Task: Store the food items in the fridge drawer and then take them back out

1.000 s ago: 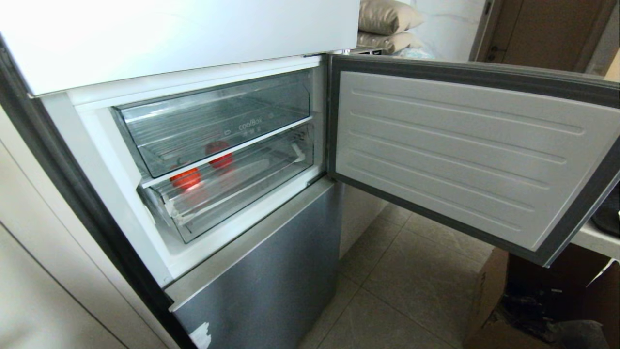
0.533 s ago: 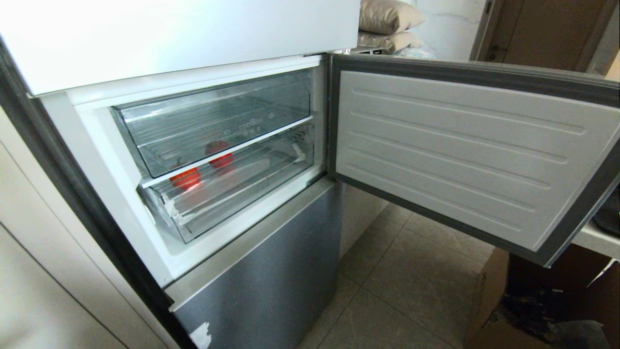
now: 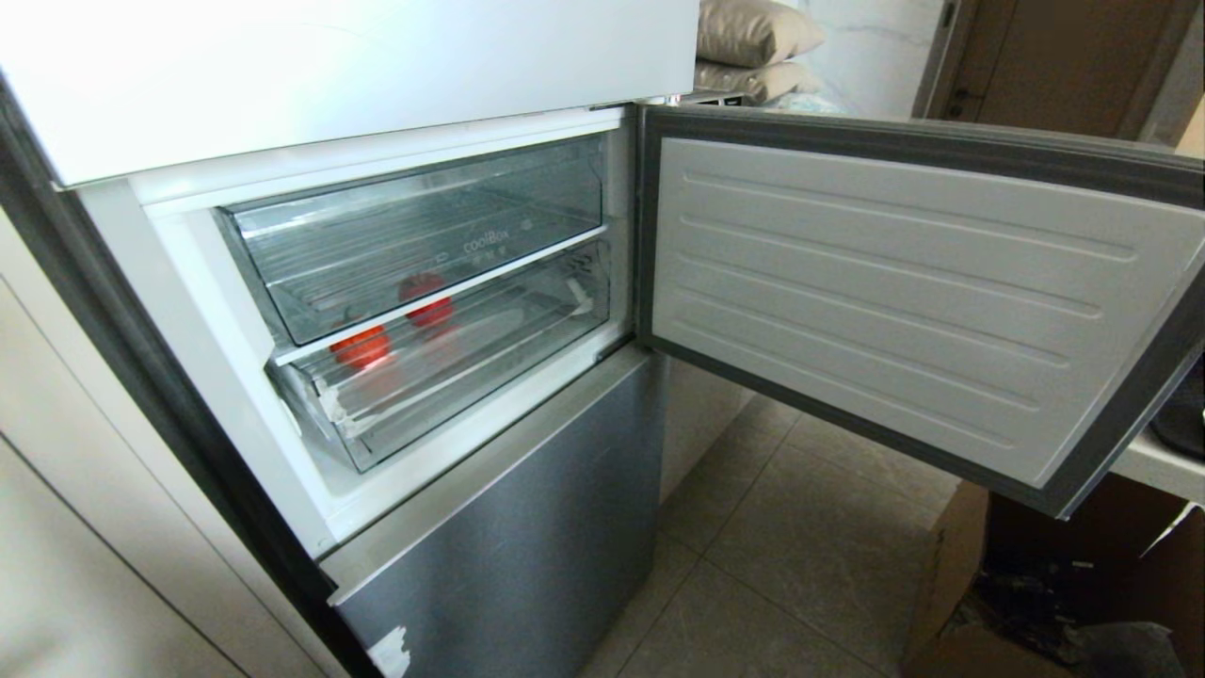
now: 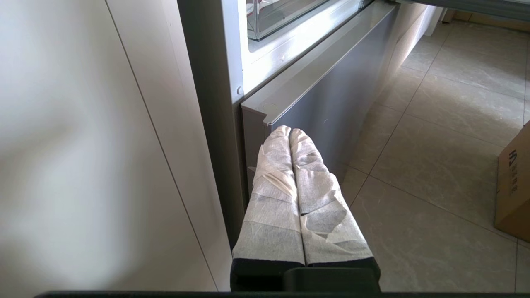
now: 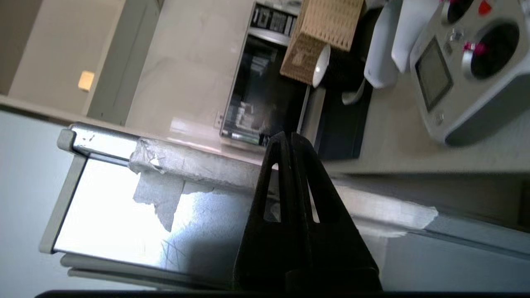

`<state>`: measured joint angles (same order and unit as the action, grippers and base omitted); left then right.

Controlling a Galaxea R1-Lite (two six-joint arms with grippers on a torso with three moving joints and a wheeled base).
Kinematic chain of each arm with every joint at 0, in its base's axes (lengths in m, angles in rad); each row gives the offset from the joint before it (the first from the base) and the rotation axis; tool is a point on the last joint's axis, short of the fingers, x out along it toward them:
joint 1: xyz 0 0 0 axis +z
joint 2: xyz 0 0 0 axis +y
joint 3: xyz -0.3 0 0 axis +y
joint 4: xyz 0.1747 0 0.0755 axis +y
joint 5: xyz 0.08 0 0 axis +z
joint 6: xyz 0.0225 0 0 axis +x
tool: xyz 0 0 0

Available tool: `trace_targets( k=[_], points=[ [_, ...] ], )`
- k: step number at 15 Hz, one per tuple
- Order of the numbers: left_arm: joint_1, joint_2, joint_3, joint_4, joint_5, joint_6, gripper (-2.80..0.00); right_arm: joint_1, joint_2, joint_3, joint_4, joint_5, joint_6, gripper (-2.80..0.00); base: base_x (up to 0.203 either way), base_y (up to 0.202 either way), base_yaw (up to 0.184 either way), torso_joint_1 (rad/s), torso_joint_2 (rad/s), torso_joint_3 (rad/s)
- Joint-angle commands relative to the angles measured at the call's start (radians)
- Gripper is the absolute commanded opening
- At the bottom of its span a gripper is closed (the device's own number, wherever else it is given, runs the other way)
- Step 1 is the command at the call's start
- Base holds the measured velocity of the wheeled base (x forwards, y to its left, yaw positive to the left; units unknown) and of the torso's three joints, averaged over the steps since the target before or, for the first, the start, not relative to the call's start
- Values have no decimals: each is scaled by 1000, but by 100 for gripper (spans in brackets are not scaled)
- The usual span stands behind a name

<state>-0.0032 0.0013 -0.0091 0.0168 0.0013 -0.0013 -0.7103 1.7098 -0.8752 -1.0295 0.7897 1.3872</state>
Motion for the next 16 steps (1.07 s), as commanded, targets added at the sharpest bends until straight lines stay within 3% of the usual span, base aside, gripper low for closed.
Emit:
trace_targets(
  k=[1,4,7,10,13,15,16],
  points=[
    [0,0,0,0,0,0,-280,1,-103,75,-7,31,7,-280,0,0,0,0,0,0],
    [0,0,0,0,0,0,-280,0,-223,230,-9,83,4,-280,0,0,0,0,0,0],
    [0,0,0,0,0,0,-280,-5,-274,241,-10,94,4,-280,0,0,0,0,0,0],
    [0,0,0,0,0,0,-280,23,-369,333,-8,154,5,-280,0,0,0,0,0,0],
    [0,0,0,0,0,0,-280,218,-478,411,-1,116,-2,-280,0,0,0,0,0,0],
    [0,0,0,0,0,0,-280,393,-521,411,88,-2,-58,-280,0,0,0,0,0,0],
    [0,0,0,0,0,0,-280,501,-533,401,163,-95,-129,-280,0,0,0,0,0,0]
  ],
)
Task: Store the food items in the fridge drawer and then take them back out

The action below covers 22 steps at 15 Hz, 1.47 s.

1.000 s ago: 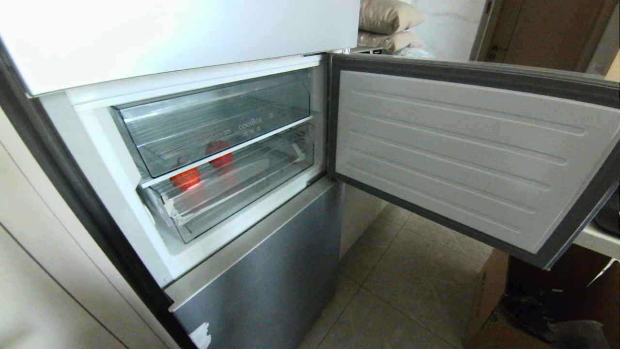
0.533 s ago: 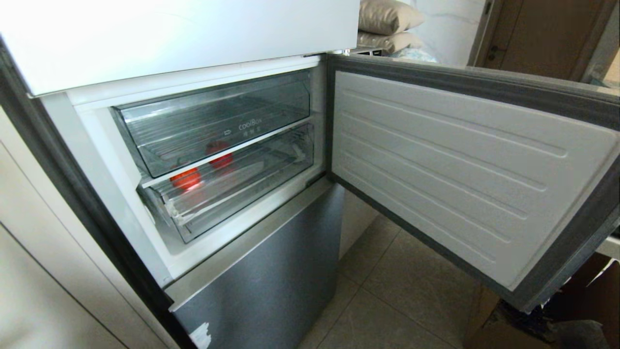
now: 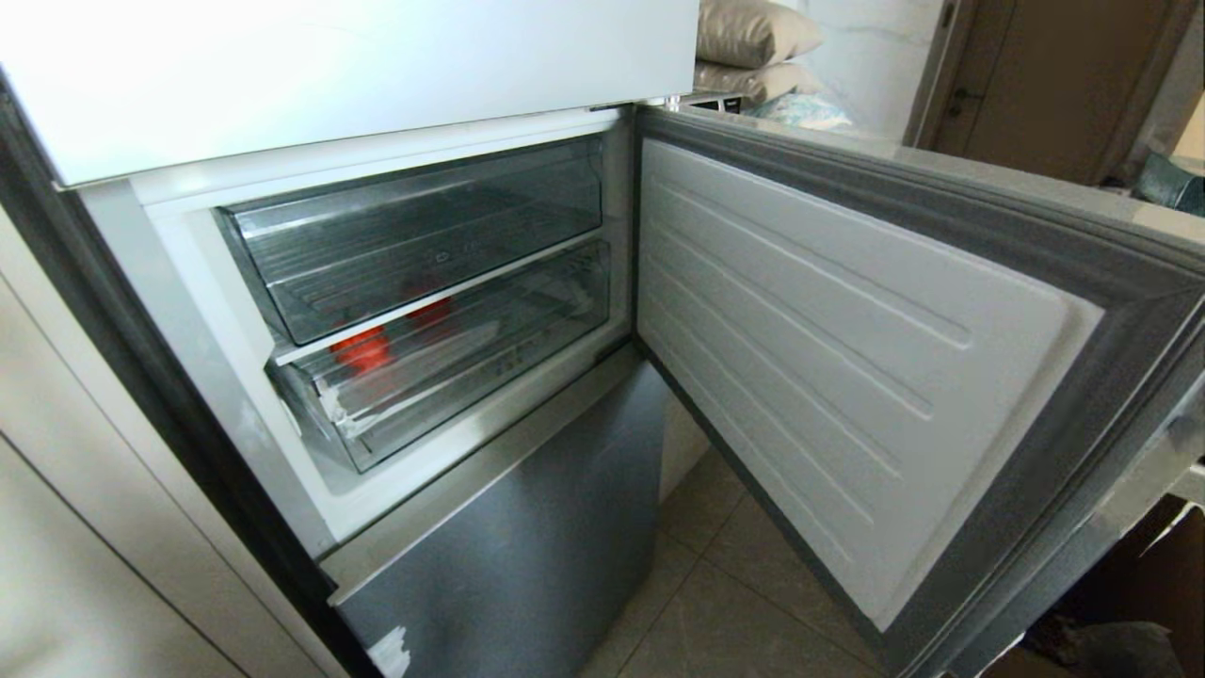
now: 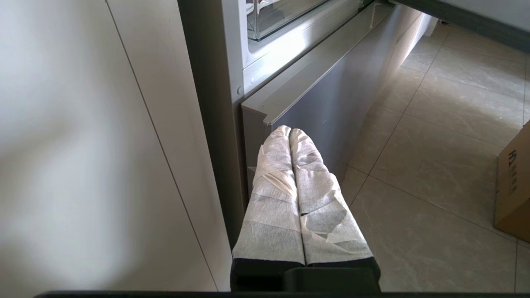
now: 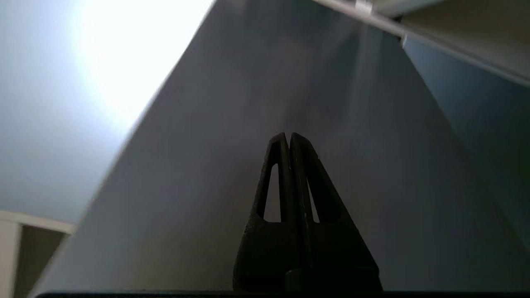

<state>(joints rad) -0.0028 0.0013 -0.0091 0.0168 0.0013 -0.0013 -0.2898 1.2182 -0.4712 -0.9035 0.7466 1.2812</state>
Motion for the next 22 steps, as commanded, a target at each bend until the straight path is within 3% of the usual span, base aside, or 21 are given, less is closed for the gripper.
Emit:
trace_targets(
  k=[1,4,10,16,18,22],
  points=[
    [0,0,0,0,0,0,-280,205,-45,-16,98,-163,-96,-280,0,0,0,0,0,0],
    [0,0,0,0,0,0,-280,533,25,-91,169,-458,-254,-280,0,0,0,0,0,0],
    [0,0,0,0,0,0,-280,807,442,-429,187,-636,-439,-280,0,0,0,0,0,0],
    [0,0,0,0,0,0,-280,911,931,-963,185,-679,-507,-280,0,0,0,0,0,0],
    [0,0,0,0,0,0,-280,929,1011,-1076,187,-667,-518,-280,0,0,0,0,0,0],
    [0,0,0,0,0,0,-280,942,1030,-1092,186,-639,-526,-280,0,0,0,0,0,0]
  ],
)
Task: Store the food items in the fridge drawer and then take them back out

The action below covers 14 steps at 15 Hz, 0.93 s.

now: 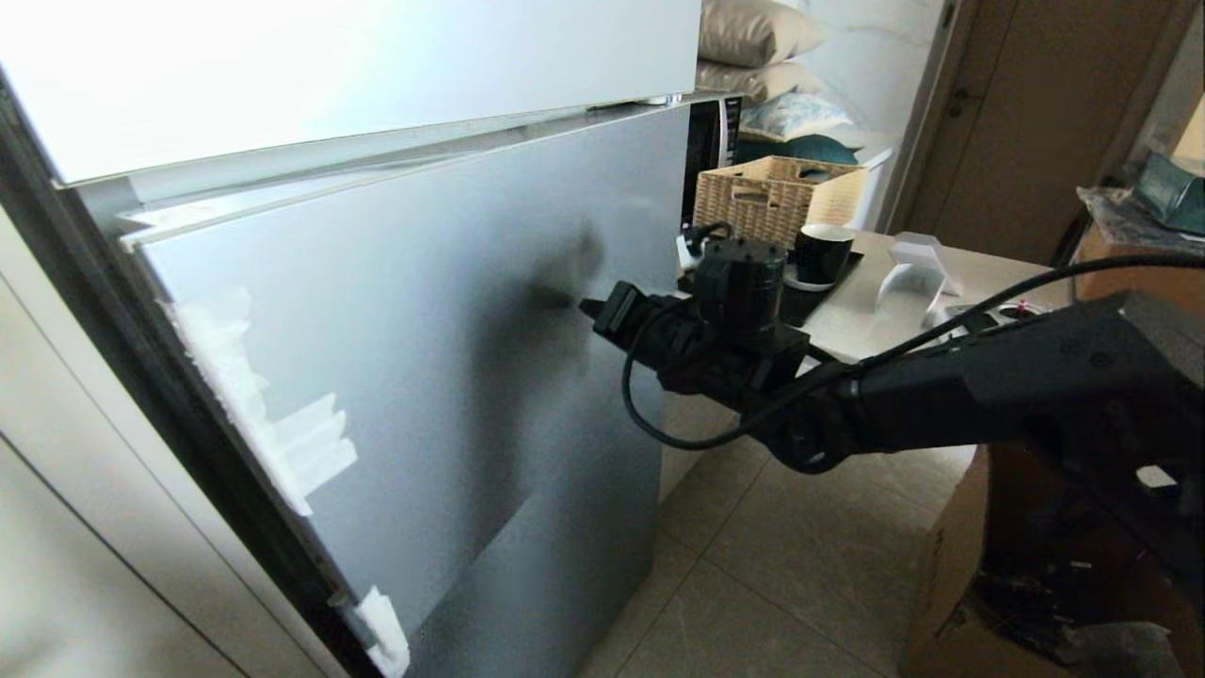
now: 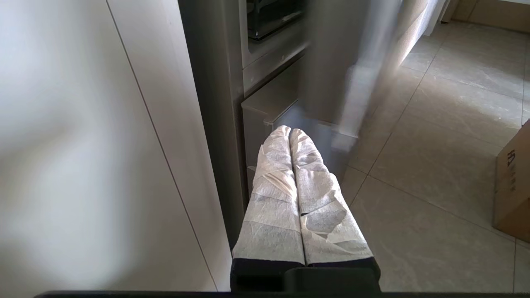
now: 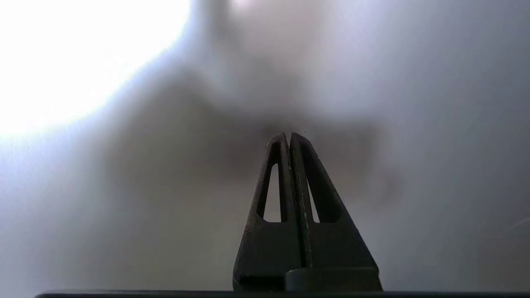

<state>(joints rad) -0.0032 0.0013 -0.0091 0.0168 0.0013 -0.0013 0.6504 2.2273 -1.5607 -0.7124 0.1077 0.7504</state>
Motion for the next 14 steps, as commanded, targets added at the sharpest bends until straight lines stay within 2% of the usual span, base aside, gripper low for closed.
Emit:
trace_targets(
  k=[1,2,4,9,11,14],
  points=[
    [0,0,0,0,0,0,-280,2,18,-10,-6,5,6,-280,0,0,0,0,0,0],
    [0,0,0,0,0,0,-280,2,17,-15,-6,12,6,-280,0,0,0,0,0,0],
    [0,0,0,0,0,0,-280,1,12,-19,-7,78,4,-280,0,0,0,0,0,0],
    [0,0,0,0,0,0,-280,39,-116,102,-7,75,-28,-280,0,0,0,0,0,0],
    [0,0,0,0,0,0,-280,77,-264,266,-6,45,-126,-280,0,0,0,0,0,0],
    [0,0,0,0,0,0,-280,136,-516,593,-17,-80,-351,-280,0,0,0,0,0,0]
  ],
)
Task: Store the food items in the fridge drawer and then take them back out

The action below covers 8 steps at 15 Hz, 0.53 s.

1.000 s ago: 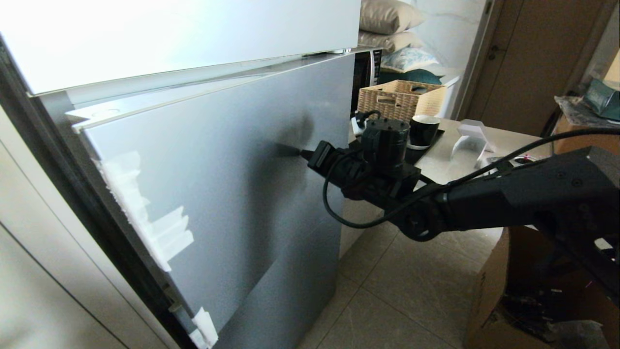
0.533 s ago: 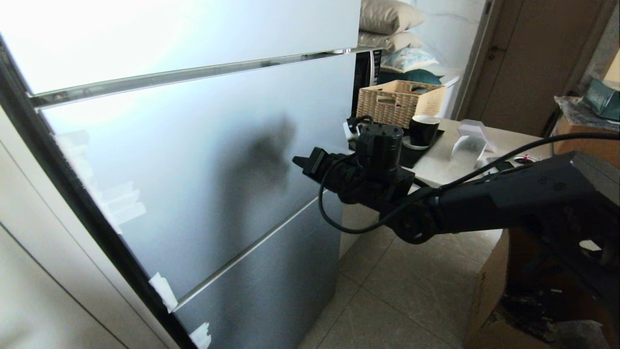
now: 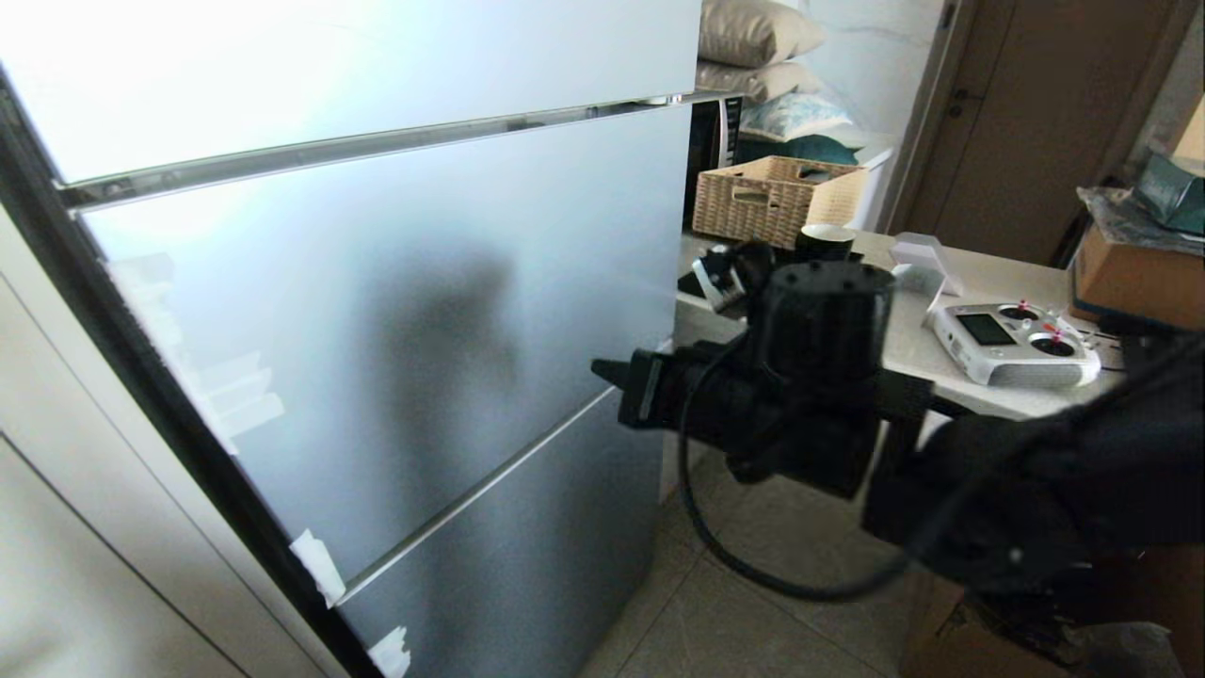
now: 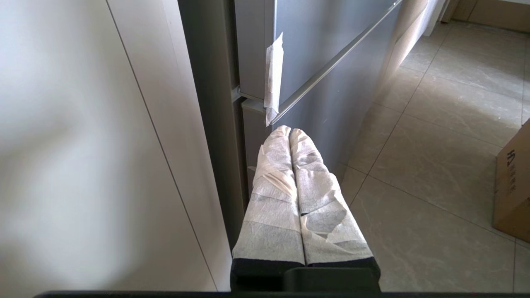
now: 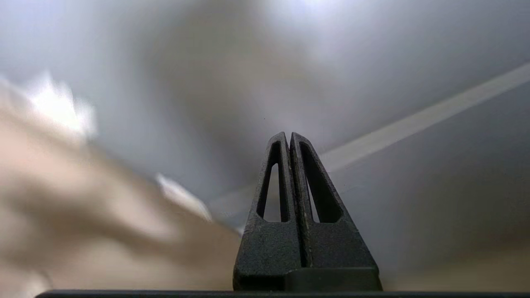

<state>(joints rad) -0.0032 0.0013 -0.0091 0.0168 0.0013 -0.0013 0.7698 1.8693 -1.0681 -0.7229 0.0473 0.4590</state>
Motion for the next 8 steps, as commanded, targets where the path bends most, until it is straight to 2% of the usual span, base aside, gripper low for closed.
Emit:
trace_targets(
  k=[1,3,4,8],
  points=[
    [0,0,0,0,0,0,-280,31,-243,205,-18,-55,-129,-280,0,0,0,0,0,0],
    [0,0,0,0,0,0,-280,15,-456,410,-36,-89,-227,-280,0,0,0,0,0,0],
    [0,0,0,0,0,0,-280,-26,-584,513,-38,-96,-269,-280,0,0,0,0,0,0],
    [0,0,1,0,0,0,-280,-345,-1096,856,45,-90,-381,-280,0,0,0,0,0,0]
  ],
)
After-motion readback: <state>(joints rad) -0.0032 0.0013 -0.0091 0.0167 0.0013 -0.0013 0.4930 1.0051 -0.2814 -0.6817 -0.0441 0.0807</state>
